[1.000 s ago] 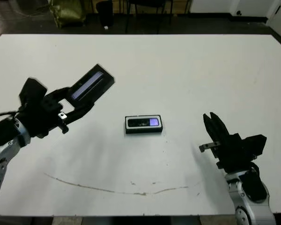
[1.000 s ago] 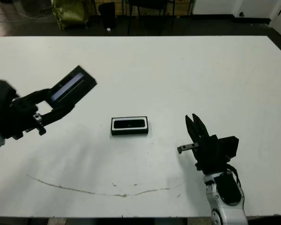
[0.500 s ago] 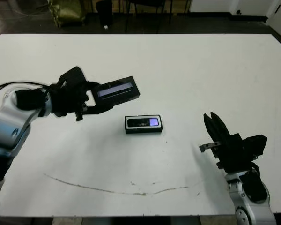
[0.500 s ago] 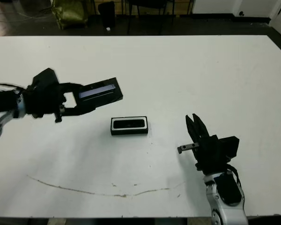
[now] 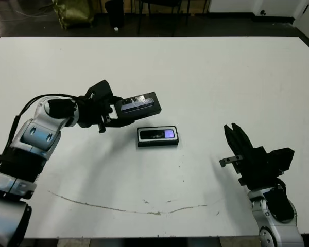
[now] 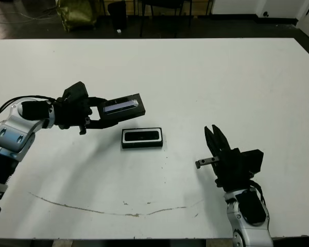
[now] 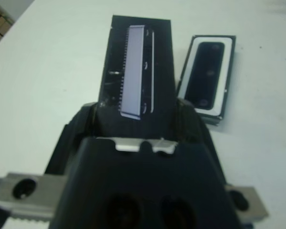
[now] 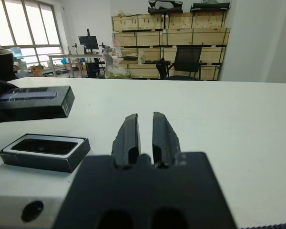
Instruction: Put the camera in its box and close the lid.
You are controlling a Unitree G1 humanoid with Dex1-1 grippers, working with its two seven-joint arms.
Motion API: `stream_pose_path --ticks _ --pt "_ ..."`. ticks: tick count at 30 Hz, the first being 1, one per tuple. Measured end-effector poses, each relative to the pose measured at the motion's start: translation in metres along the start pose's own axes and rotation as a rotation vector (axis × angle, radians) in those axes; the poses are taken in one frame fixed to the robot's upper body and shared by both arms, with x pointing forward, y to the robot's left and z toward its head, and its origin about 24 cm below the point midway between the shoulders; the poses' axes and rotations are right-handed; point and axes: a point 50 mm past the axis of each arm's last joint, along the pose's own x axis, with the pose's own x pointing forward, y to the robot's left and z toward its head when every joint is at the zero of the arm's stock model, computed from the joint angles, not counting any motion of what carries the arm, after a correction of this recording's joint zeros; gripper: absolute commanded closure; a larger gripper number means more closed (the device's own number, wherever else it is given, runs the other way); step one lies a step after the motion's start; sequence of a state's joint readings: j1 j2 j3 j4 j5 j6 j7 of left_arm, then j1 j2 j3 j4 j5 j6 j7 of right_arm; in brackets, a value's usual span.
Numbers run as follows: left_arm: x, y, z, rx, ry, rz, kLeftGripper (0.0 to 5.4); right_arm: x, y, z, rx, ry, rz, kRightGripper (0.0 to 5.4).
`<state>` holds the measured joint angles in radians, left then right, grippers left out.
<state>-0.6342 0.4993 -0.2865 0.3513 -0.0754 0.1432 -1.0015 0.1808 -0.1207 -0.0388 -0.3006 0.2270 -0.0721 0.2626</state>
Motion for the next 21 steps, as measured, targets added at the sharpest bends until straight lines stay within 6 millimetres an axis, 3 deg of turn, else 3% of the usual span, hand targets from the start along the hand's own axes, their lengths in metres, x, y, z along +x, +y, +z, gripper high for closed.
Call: stream_pose_path --ticks 5,21 --pt "0.0027 -0.0032 -0.0092 -0.025 0.008 -0.059 3.14 0.0004 -0.0007 0.0001 -0.002 -0.002 -0.001 5.40" --pt "0.0070 -0.0100 -0.0093 -0.048 -0.026 -0.184 3.14 0.0023 -0.0009 0.0012 -0.007 -0.015 0.002 5.40"
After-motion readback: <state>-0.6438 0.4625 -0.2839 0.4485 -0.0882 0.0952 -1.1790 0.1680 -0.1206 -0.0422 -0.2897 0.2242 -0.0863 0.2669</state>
